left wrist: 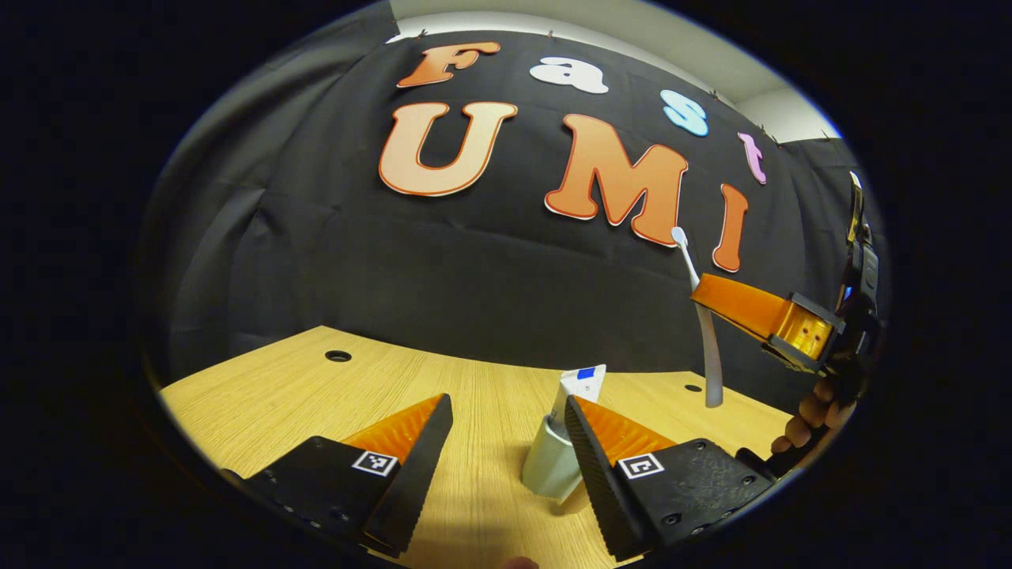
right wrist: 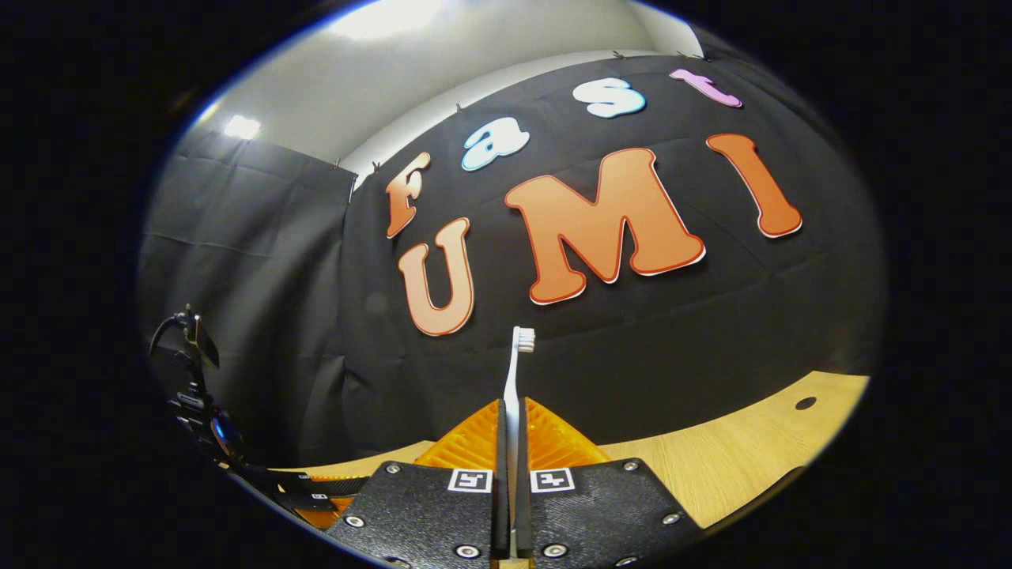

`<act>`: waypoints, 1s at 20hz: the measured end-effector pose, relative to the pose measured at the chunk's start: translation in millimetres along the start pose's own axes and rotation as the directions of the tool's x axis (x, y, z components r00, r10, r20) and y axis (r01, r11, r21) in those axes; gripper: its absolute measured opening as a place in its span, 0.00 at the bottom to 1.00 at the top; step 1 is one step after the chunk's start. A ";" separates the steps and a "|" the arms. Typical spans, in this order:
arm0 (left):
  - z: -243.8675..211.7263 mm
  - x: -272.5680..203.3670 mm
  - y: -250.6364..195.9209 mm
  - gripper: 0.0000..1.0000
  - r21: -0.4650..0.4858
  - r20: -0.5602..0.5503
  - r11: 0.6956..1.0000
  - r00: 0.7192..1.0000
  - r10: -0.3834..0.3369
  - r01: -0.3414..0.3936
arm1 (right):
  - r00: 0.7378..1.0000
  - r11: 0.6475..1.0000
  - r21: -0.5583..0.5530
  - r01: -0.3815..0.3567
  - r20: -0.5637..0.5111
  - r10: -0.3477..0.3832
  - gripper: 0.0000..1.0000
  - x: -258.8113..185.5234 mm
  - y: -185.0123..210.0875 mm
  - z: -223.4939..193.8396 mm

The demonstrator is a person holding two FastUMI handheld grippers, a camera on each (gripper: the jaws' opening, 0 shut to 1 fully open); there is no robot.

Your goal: Put the toothbrush and toothpaste on the desktop into the cup, then pick up the cup and place it on the coaster on the desktop.

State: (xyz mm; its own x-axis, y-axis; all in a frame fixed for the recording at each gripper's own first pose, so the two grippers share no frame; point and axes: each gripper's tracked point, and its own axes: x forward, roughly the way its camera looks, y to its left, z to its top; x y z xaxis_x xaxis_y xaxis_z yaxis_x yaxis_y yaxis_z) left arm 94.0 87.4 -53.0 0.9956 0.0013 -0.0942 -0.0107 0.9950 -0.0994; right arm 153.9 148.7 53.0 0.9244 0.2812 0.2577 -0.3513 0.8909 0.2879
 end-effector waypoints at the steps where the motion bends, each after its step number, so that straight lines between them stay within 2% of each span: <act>1: -1.7 -0.5 4.1 0.86 0.003 0.005 1.000 1.000 -0.002 0.002 | 1.000 1.000 -0.001 0.008 0.000 -0.008 0.03 6.9 1.0 -3.3; 10: -9.1 -14.4 47.4 0.86 -0.012 0.004 0.999 0.999 0.052 -0.052 | 1.000 1.000 -0.027 0.001 0.027 -0.001 0.04 37.1 11.8 -33.6; 13: -6.4 -18.0 53.9 0.86 -0.014 0.019 0.998 0.998 0.061 -0.061 | 1.000 1.000 -0.004 0.007 -0.007 -0.007 0.04 40.4 14.4 -53.0; 17: -13.1 -14.9 54.2 0.86 -0.026 0.003 0.998 0.998 0.061 -0.061 | 1.000 0.999 -0.037 0.022 -0.020 -0.023 0.05 44.0 9.9 -65.5; 20: -15.8 -14.7 53.3 0.86 -0.030 -0.002 0.998 0.998 0.061 -0.061 | 0.999 0.999 -0.002 0.033 -0.029 -0.033 0.05 47.2 4.6 -72.2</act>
State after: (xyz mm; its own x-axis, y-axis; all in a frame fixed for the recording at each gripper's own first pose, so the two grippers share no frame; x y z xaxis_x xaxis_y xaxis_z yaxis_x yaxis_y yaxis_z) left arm 77.3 138.9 -72.5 0.9928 0.0621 -0.1026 -0.0746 0.9895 -0.1235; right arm 206.7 191.9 -0.2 0.9395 0.2618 0.2208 -0.3201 0.9005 0.2944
